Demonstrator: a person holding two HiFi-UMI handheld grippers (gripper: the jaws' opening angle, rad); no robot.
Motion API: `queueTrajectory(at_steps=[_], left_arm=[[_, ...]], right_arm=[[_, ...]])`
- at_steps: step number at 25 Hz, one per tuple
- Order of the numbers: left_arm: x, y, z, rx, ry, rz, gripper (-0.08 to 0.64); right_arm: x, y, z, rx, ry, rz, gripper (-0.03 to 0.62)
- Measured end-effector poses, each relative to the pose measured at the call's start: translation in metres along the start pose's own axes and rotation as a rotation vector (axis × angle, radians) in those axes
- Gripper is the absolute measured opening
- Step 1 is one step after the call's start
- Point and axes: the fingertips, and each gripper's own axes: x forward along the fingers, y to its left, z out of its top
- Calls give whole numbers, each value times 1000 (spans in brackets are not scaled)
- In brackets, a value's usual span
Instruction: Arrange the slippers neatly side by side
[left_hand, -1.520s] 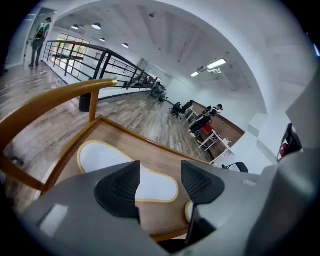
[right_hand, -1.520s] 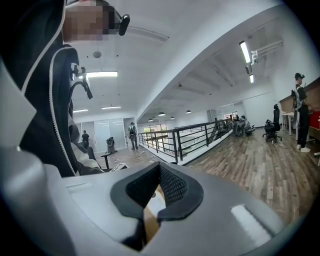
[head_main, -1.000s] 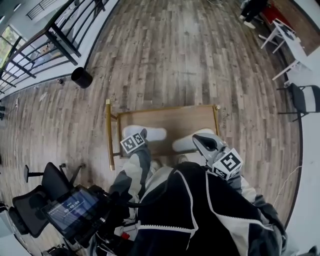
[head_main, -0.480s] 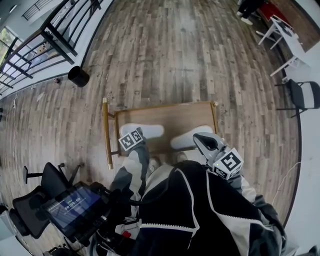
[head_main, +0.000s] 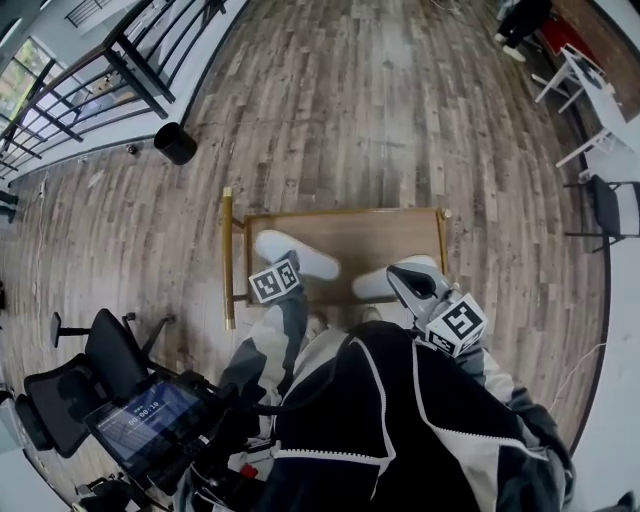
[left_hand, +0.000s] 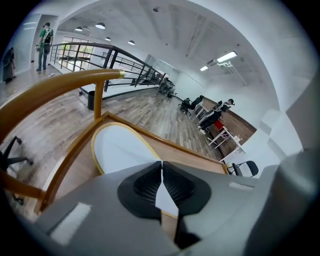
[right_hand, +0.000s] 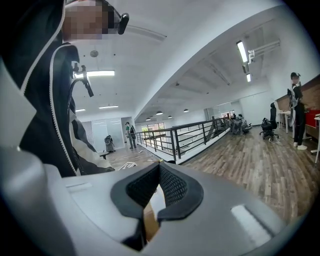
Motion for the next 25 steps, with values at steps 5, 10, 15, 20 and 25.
queueTrajectory(at_steps=[5, 10, 15, 20, 25], left_arm=[[-30, -29, 17, 153, -47, -70, 28], [-72, -56, 40, 310, -132, -127, 28], [-119, -74, 57, 462, -223, -138, 27], [-166, -87, 64, 583, -320, -132, 26], [-192, -93, 65, 612, -360, -117, 26]], right_arm=[[22, 14, 1, -12, 4, 74, 5], [46, 31, 3, -24, 8, 158, 5], [68, 47, 5, -36, 17, 233, 5], [82, 59, 1, -42, 29, 280, 5], [89, 61, 0, -37, 30, 297, 5]])
